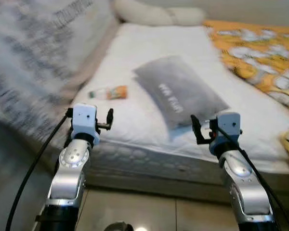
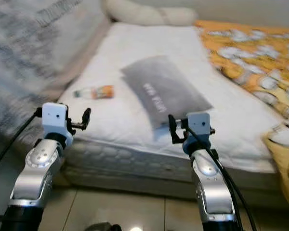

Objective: Clean up the room

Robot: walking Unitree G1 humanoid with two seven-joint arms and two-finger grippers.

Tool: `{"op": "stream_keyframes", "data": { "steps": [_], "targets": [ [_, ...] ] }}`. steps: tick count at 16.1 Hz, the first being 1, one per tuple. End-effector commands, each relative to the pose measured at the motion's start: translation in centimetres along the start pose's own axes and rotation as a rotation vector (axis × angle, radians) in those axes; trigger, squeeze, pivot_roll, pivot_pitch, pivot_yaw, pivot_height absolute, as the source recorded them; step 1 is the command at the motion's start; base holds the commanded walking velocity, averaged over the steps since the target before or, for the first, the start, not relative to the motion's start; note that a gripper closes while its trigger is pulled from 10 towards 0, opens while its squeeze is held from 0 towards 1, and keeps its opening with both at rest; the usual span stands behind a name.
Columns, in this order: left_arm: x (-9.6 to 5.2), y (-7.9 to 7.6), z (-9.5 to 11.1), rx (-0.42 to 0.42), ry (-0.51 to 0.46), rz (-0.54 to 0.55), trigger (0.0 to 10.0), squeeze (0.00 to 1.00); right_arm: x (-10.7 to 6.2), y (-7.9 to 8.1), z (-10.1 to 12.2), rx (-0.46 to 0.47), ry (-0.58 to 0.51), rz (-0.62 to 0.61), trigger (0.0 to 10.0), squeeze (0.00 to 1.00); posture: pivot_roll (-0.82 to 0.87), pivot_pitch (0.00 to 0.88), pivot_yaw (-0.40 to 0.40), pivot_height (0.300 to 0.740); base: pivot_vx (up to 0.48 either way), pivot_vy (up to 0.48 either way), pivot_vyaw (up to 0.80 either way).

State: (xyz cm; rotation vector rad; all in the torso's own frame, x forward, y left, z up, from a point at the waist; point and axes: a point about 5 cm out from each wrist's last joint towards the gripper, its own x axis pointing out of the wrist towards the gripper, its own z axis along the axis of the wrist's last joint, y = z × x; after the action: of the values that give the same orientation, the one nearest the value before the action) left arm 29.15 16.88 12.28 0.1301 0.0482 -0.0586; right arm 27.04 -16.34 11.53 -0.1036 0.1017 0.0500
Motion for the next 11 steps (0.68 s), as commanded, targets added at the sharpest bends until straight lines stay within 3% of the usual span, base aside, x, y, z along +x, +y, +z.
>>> {"op": "stream_keyframes", "data": {
  "steps": [1, 2, 4, 8, 11],
  "targets": [
    [-0.08, 0.11, -0.24, 0.001, 0.011, 0.003, 10.0, 0.0, 0.0, 0.01, -0.21, -0.006, 0.012, -0.001, 10.0, 0.0, -0.02, 0.0, 0.009, 0.74, 0.262, 0.0, 0.8],
    [-0.09, 0.09, -0.3, 0.002, 0.013, 0.003, 10.0, 0.0, 0.0, -0.1, -0.25, -0.013, 0.015, -0.008, 10.0, 0.0, -0.02, 0.0, 0.009, 0.74, 0.289, 0.0, 0.8],
    [-0.12, -0.03, -0.43, 0.001, 0.018, 0.0, 10.0, 0.0, 0.08, -0.74, -0.47, -0.011, 0.027, -0.039, 10.0, 0.0, -0.02, 0.0, 0.01, 0.74, 0.298, 0.0, 0.0],
    [-0.05, -0.2, -0.48, -0.001, 0.019, -0.008, 10.0, 0.0, 0.21, -0.36, -0.23, -0.039, 0.016, 0.003, 10.0, 0.0, -0.02, 0.0, 0.007, 0.74, 0.33, 0.0, 0.0],
    [0.03, -0.24, -0.45, -0.002, 0.018, -0.011, 10.0, 0.0, 0.22, 0.0, -0.12, -0.062, 0.007, 0.026, 10.0, 0.0, -0.02, 0.0, 0.007, 0.74, 0.35, 0.0, 0.8]
  ]
}}
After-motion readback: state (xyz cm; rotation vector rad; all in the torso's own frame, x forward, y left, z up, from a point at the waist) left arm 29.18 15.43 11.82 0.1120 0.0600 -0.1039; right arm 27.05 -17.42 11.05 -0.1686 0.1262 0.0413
